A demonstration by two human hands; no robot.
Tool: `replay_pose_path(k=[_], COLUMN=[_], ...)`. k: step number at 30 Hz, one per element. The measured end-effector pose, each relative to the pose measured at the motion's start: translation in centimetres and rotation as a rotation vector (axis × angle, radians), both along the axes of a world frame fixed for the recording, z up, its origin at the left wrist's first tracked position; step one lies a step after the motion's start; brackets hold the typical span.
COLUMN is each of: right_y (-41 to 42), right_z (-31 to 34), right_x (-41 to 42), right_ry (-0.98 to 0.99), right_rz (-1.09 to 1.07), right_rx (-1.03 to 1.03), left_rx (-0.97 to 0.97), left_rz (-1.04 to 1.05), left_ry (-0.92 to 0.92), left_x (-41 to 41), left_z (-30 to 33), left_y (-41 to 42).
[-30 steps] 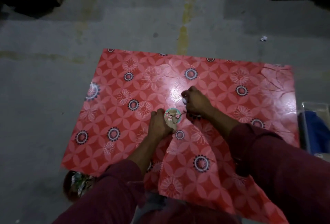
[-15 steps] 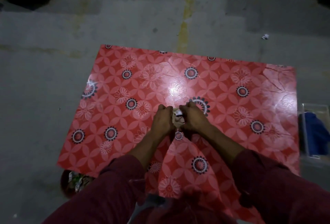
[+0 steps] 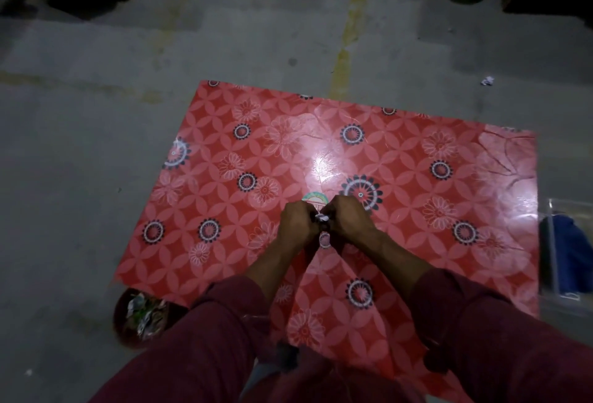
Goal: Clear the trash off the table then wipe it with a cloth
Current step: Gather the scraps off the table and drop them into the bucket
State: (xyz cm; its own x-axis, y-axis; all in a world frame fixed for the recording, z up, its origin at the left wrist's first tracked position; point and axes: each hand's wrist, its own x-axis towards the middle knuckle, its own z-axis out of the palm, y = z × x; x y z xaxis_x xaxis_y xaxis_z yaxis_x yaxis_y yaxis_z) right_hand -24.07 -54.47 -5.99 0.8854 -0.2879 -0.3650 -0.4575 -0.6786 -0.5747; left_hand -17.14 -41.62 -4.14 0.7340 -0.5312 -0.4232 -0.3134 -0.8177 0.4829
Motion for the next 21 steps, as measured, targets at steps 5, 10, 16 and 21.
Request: replay_pose_path(k=[5, 10, 16, 21], right_y=[1.7, 4.7, 10.9, 18.9], right_z=[0.9, 3.1, 5.0, 6.8], right_x=[-0.1, 0.7, 2.4, 3.1], right_ry=[-0.038, -0.092, -0.089, -0.104], right_rz=[0.057, 0.101, 0.156, 0.201], right_rx=[0.007, 0.022, -0.044, -0.011], left_rx=[-0.081, -0.139, -0.081, -0.067], left_rz=[0.086, 0.203, 0.193, 0.162], left_ry=[0.02, 0.022, -0.055, -0.087], left_x=[-0.8, -0.8, 0.9, 1.2], left_z=[0.7, 2.6, 4.3, 6.0], left_y=[2.7, 6.4, 12.9, 21.4])
